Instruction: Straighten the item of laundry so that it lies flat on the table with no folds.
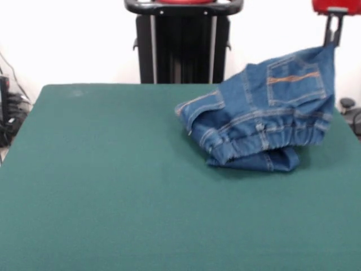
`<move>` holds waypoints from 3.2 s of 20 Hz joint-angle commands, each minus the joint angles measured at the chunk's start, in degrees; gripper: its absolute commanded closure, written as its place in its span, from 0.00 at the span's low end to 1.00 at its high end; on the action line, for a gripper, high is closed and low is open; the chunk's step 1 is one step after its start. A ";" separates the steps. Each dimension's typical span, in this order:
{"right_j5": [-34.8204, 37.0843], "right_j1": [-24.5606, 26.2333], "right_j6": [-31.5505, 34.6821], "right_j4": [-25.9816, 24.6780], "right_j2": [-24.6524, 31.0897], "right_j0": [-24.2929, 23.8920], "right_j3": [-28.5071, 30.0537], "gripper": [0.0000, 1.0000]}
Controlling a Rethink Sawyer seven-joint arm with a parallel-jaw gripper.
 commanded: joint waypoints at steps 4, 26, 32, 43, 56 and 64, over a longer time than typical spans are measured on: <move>15.54 -6.56 25.14 4.24 4.04 4.96 3.83 1.00; 23.34 -8.87 24.61 -4.66 -1.93 2.88 -0.83 1.00; 16.89 -8.58 19.65 -0.61 2.58 0.75 4.51 1.00; 12.61 -6.24 25.30 -5.88 -4.06 2.66 -1.64 0.00; 5.28 5.56 28.55 -10.24 -14.52 4.71 -13.08 0.00; -7.49 11.39 25.41 -6.78 -8.79 0.28 -11.40 0.00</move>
